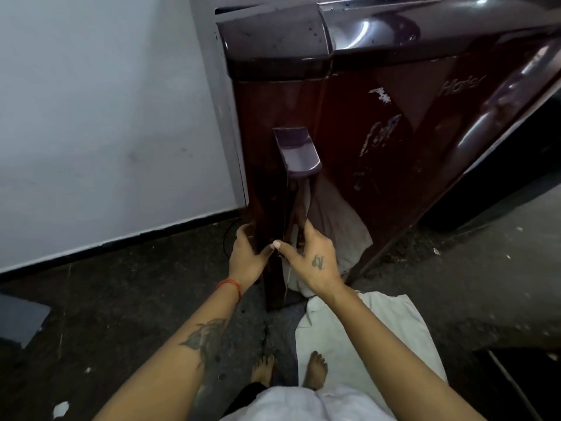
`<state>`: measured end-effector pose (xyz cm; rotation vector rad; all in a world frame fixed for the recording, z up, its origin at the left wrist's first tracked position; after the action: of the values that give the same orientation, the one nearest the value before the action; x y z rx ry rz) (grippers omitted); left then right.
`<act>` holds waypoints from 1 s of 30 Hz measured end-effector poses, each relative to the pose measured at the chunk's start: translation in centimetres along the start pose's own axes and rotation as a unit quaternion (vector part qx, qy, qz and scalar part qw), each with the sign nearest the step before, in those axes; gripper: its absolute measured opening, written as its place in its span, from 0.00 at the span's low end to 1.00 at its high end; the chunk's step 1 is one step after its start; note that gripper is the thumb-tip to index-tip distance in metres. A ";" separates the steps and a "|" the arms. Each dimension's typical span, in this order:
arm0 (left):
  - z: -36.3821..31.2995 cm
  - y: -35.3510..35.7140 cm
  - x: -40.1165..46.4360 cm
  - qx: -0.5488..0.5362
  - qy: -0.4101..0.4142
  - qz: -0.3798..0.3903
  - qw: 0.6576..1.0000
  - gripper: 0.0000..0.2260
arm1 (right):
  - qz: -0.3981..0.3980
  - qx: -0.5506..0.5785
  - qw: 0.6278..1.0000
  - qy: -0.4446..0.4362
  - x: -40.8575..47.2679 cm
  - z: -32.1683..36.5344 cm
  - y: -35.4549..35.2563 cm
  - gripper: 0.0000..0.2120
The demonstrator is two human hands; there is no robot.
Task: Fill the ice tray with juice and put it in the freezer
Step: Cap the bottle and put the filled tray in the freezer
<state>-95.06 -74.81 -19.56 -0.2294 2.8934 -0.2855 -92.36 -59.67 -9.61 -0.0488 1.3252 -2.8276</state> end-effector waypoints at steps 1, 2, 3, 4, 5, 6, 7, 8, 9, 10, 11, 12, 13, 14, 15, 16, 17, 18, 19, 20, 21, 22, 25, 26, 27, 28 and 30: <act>0.3 0.1 0.2 -0.003 0.002 0.004 1.000 0.33 | -0.013 0.001 1.000 0.006 -0.2 0.0 0.0 0.30; 0.5 0.1 0.2 -0.005 0.004 0.009 1.000 0.34 | -0.028 0.007 1.000 0.011 -0.4 0.1 0.0 0.28; 0.8 0.1 0.2 -0.006 0.007 0.014 1.000 0.35 | -0.043 0.014 0.999 0.018 -0.6 0.2 0.0 0.26; 1.0 0.1 0.2 -0.006 0.009 0.020 1.000 0.36 | -0.055 0.018 0.998 0.027 -0.8 0.2 0.0 0.25; 1.3 0.1 0.1 -0.005 0.011 0.028 1.000 0.36 | -0.063 0.019 0.997 0.037 -1.0 0.2 0.0 0.25; 1.4 0.1 0.0 -0.005 0.014 0.036 0.999 0.37 | -0.066 0.019 0.997 0.045 -1.1 0.2 0.1 0.27; 1.5 0.2 -0.2 -0.005 0.017 0.043 0.999 0.37 | -0.068 0.018 0.996 0.048 -1.2 0.3 0.1 0.27; 1.5 0.2 -0.4 -0.006 0.020 0.047 0.999 0.37 | -0.072 0.018 0.996 0.048 -1.3 0.4 0.0 0.26; 1.5 0.2 -0.6 -0.006 0.020 0.049 0.999 0.36 | -0.080 0.016 0.995 0.049 -1.6 0.5 -0.1 0.25; 1.5 0.2 -0.9 -0.005 0.019 0.051 0.999 0.36 | -0.088 0.014 0.994 0.056 -1.9 0.3 -0.2 0.25; 1.6 0.1 -1.2 -0.002 0.018 0.051 0.999 0.36 | -0.095 0.011 0.993 0.067 -2.5 0.0 -0.3 0.25; 1.7 0.1 -1.6 0.005 0.018 0.054 0.998 0.36 | -0.096 0.008 0.992 0.080 -3.1 -0.4 -0.4 0.26; 1.7 0.1 -2.1 0.016 0.021 0.060 0.998 0.37 | -0.091 0.010 0.992 0.091 -3.9 -0.9 -0.5 0.26; 1.8 0.2 -2.7 0.024 0.027 0.073 0.997 0.37 | -0.088 0.020 0.991 0.096 -4.9 -1.5 -0.6 0.25; 1.8 0.4 -3.6 0.024 0.032 0.088 0.995 0.38 | -0.090 0.031 0.991 0.094 -6.0 -2.1 -0.9 0.23; 1.9 0.8 -4.7 0.016 0.034 0.103 0.994 0.38 | -0.098 0.036 0.991 0.089 -7.1 -2.6 -1.3 0.21; 2.0 1.2 -6.0 0.006 0.035 0.113 0.993 0.39 | -0.109 0.037 0.990 0.084 -8.3 -3.1 -1.8 0.19; 2.1 1.6 -7.4 0.002 0.036 0.117 0.993 0.39 | -0.119 0.037 0.989 0.081 -9.5 -3.6 -2.2 0.18; 2.4 2.1 -8.8 0.004 0.034 0.118 0.992 0.40 | -0.130 0.038 0.988 0.080 -10.8 -4.1 -2.7 0.17; 2.7 2.7 -10.2 0.011 0.032 0.120 0.992 0.40 | -0.140 0.039 0.986 0.082 -12.1 -4.6 -3.1 0.16; 2.8 3.3 -11.6 0.019 0.031 0.124 0.992 0.41 | -0.148 0.042 0.984 0.087 -13.4 -5.2 -3.6 0.14; 3.0 4.0 -12.9 0.027 0.029 0.129 0.991 0.40 | -0.154 0.051 0.982 0.094 -14.7 -5.9 -4.0 0.13; 3.2 6.1 -17.0 0.050 0.033 0.146 0.988 0.36 | -0.156 0.084 0.977 0.118 -18.3 -7.9 -6.0 0.15; 3.2 6.9 -18.3 0.056 0.039 0.154 0.986 0.34 | -0.158 0.090 0.975 0.125 -19.5 -8.7 -6.8 0.18; 3.3 7.8 -19.6 0.063 0.043 0.164 0.984 0.32 | -0.160 0.090 0.974 0.136 -20.8 -9.6 -7.6 0.20; 3.3 8.7 -20.8 0.072 0.044 0.177 0.981 0.30 | -0.166 0.088 0.970 0.155 -22.1 -10.4 -8.4 0.23; 3.3 10.5 -23.0 0.089 0.042 0.216 0.971 0.29 | -0.193 0.101 0.954 0.205 -25.0 -11.8 -9.6 0.27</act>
<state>-73.54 -61.14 -20.14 0.4485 2.8769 -0.4783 -67.82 -43.71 -10.32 0.3378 1.1774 -3.4374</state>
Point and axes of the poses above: each hand's wrist, its own x-axis towards the middle knuckle, its own y-axis out of the palm, z = x × y, the point moved 5 cm from there along x, towards the middle knuckle, and after that the axes turned 12 degrees about -x, right-handed, at the moved point
